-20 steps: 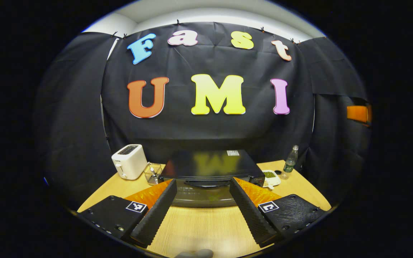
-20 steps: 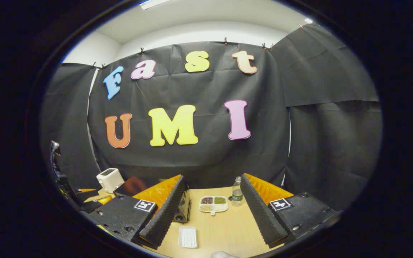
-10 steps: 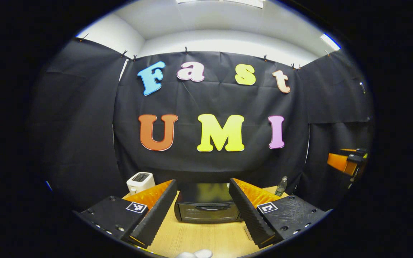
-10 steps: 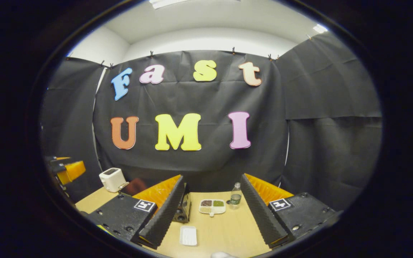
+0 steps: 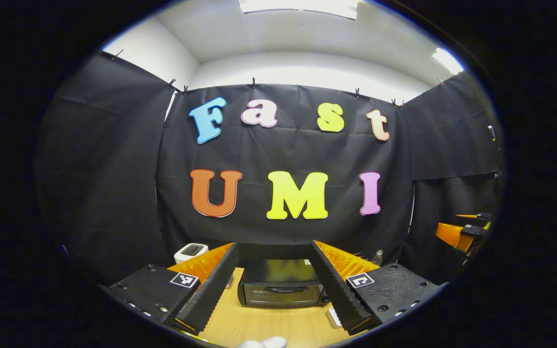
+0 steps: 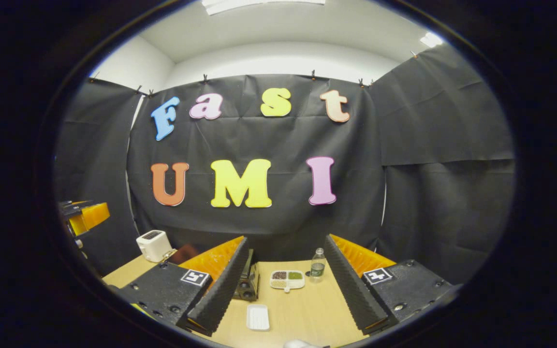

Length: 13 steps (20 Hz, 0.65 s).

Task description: Open the electric oven with the left hand, put the food in, and close the electric oven.

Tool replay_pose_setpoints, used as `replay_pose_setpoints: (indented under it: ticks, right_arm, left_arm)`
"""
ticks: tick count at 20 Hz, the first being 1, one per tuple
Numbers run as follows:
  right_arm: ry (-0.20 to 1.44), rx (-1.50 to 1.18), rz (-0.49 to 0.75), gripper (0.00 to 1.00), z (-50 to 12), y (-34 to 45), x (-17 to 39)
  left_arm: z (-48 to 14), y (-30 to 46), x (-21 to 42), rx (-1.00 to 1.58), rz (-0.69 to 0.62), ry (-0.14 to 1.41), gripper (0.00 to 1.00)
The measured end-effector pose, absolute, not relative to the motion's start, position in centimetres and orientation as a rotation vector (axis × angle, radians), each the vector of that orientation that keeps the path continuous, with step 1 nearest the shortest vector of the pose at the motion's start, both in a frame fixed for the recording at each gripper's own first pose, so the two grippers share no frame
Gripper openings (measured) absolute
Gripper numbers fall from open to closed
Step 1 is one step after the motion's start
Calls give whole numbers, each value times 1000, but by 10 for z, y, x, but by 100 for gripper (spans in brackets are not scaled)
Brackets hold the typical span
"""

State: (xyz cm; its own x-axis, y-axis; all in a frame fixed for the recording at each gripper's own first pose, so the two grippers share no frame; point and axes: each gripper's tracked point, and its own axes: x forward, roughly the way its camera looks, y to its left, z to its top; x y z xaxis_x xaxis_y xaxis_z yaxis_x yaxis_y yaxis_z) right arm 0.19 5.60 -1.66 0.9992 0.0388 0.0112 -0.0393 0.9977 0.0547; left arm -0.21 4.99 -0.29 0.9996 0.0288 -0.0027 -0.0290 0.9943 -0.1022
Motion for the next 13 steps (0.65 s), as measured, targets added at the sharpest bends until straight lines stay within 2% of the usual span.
replay_pose_setpoints:
  ticks: [9, 10, 11, 12, 13]
  right_arm:
    - [-36, 48, 50, 90, -6, 66, -8]
    - [-36, 48, 49, 100, -5, 65, -9]
    - [-35, 47, 52, 100, -6, 66, -10]
    - [-33, 46, 50, 89, -5, 66, -12]
    - [-32, 45, 50, 90, -6, 65, -11]
  left_arm:
    - [5, 57, -10, -79, 34, -7, 96]
    - [6, 56, -11, -74, 35, -7, 95]
    - [5, 55, -12, -69, 33, -6, 96]
    - [5, 53, -13, -68, 29, -3, 96]
    - [5, 51, -13, -71, 27, -3, 86]
